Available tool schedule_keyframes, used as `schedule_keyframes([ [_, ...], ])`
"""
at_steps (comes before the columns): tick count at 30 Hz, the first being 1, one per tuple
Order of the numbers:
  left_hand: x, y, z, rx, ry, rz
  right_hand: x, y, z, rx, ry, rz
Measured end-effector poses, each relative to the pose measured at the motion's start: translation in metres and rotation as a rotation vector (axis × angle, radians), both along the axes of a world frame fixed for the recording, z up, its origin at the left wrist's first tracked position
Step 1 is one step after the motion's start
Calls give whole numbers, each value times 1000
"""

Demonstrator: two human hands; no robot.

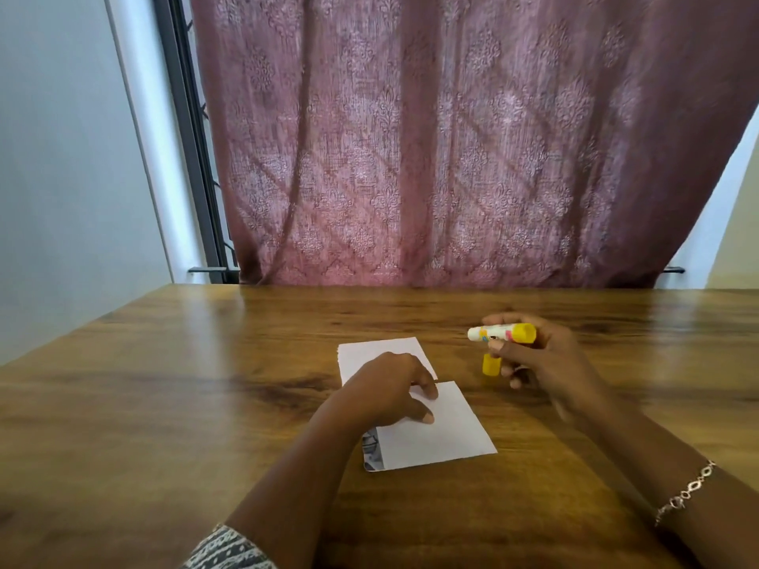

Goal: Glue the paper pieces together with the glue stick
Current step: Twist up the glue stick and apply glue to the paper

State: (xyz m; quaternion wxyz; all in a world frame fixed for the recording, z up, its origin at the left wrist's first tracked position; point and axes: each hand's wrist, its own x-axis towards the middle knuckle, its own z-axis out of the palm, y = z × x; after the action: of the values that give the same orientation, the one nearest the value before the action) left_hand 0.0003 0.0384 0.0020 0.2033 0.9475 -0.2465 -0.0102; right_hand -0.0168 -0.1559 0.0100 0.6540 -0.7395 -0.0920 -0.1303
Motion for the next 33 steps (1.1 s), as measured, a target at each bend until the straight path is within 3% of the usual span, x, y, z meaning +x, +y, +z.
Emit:
schedule_keyframes([
  [6, 0, -3, 1, 18, -4, -17, 3, 8, -6, -26, -41, -117],
  [14, -3, -6, 2, -12, -16, -10, 1, 26, -17, -126, 91, -103],
  [25, -3, -5, 4, -2, 38, -10, 15, 31, -24, -488, 24, -205],
  [33, -1, -6, 5, 8, 52, -4, 20, 31, -25, -587, -21, -225],
])
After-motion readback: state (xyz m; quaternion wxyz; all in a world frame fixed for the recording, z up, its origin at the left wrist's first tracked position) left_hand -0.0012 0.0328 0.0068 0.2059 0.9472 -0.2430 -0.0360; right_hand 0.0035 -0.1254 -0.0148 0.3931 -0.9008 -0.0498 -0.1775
